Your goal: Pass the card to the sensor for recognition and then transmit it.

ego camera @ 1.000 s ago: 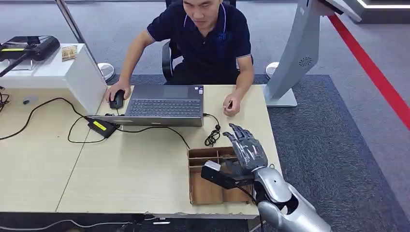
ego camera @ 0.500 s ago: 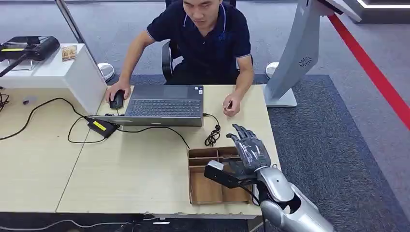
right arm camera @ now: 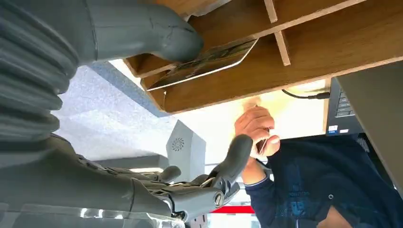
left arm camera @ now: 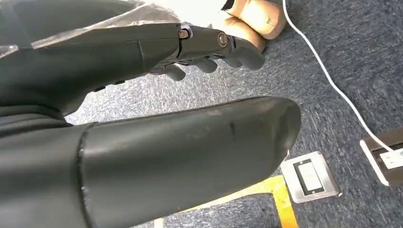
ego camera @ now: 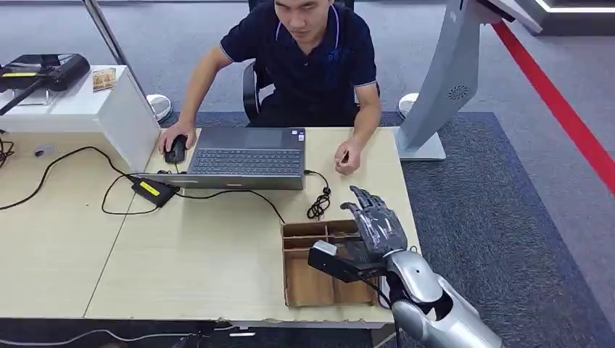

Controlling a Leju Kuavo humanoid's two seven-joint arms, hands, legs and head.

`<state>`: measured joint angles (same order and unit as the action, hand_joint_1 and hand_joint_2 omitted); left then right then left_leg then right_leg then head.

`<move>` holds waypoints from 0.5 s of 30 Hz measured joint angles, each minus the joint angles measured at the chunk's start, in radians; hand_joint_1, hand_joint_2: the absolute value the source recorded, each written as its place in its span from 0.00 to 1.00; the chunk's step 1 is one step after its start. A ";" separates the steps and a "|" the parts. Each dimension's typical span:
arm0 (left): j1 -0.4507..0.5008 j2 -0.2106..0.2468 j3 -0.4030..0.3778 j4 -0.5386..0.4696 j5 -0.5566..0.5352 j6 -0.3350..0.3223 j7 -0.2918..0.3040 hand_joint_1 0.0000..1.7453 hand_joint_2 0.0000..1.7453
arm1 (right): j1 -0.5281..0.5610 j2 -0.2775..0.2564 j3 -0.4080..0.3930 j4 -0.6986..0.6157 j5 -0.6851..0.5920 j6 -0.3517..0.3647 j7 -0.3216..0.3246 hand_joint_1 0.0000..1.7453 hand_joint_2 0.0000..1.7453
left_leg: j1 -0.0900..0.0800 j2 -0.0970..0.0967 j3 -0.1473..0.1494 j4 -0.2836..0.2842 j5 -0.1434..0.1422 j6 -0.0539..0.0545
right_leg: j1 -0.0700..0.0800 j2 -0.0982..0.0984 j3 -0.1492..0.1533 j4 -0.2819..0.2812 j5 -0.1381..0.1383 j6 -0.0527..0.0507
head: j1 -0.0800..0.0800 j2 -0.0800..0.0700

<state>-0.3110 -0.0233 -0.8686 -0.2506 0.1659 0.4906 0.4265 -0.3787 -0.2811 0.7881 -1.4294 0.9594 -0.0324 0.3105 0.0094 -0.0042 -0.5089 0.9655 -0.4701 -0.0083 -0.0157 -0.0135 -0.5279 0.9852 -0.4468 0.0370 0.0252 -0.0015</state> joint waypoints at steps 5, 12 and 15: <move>0.000 0.001 0.000 0.000 0.000 -0.001 0.000 0.00 0.00 | 0.000 0.000 0.000 0.000 0.000 0.001 0.000 0.45 1.00 | 0.000 0.000 0.000 0.000 0.000 0.000 | 0.000 0.000 0.000 0.000 0.000 0.000 | 0.000 0.000; 0.000 0.002 0.000 0.000 0.000 -0.001 0.000 0.00 0.00 | 0.000 -0.001 -0.001 0.000 -0.001 0.002 0.000 0.49 1.00 | 0.000 0.000 0.000 0.000 0.000 0.000 | 0.000 0.000 0.000 0.000 0.000 0.000 | 0.000 0.000; 0.000 0.004 0.000 0.000 0.000 -0.001 0.000 0.00 0.00 | 0.000 -0.001 -0.001 0.000 -0.001 0.003 0.000 0.54 1.00 | 0.000 0.000 0.000 0.000 0.000 0.000 | 0.000 0.000 0.000 0.000 0.000 0.000 | 0.000 0.000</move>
<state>-0.3111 -0.0195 -0.8686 -0.2506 0.1659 0.4894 0.4265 -0.3787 -0.2823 0.7874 -1.4294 0.9586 -0.0294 0.3105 0.0094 -0.0041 -0.5090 0.9655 -0.4701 -0.0083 -0.0157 -0.0135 -0.5280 0.9852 -0.4468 0.0370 0.0252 -0.0015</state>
